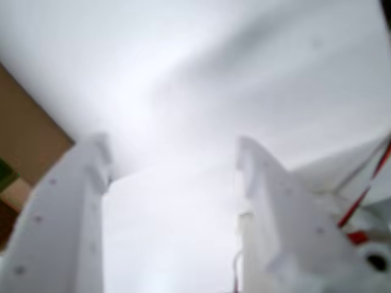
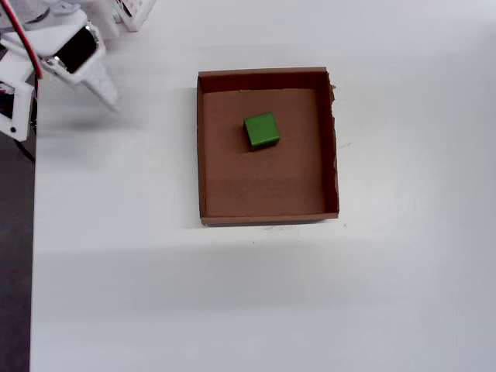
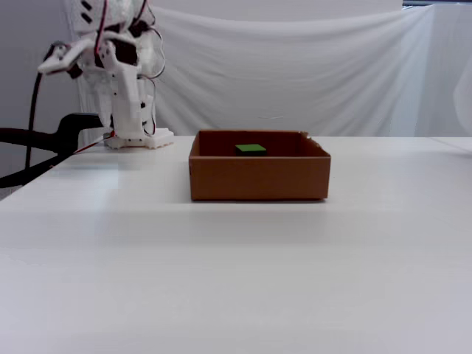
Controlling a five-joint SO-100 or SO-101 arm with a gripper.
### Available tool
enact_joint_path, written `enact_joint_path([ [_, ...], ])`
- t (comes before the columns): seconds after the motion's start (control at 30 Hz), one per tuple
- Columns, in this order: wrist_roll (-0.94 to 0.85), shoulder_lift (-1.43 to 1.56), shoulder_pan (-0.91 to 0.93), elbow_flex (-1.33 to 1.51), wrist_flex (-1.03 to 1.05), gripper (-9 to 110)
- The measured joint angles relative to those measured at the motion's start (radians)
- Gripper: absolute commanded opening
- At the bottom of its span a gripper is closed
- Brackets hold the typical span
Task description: Grasp a green cube and put it in a box.
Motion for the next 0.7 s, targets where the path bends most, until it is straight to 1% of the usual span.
enact_joint_path([
  [0.1, 0.000, 0.098, 0.008, 0.077, -0.015, 27],
  [0.13, -0.002, 0.225, 0.037, 0.193, -0.020, 27],
  [0.27, 0.003, 0.370, 0.081, 0.311, -0.015, 26],
  [0.7, 0.005, 0.383, 0.104, 0.322, 0.020, 26],
])
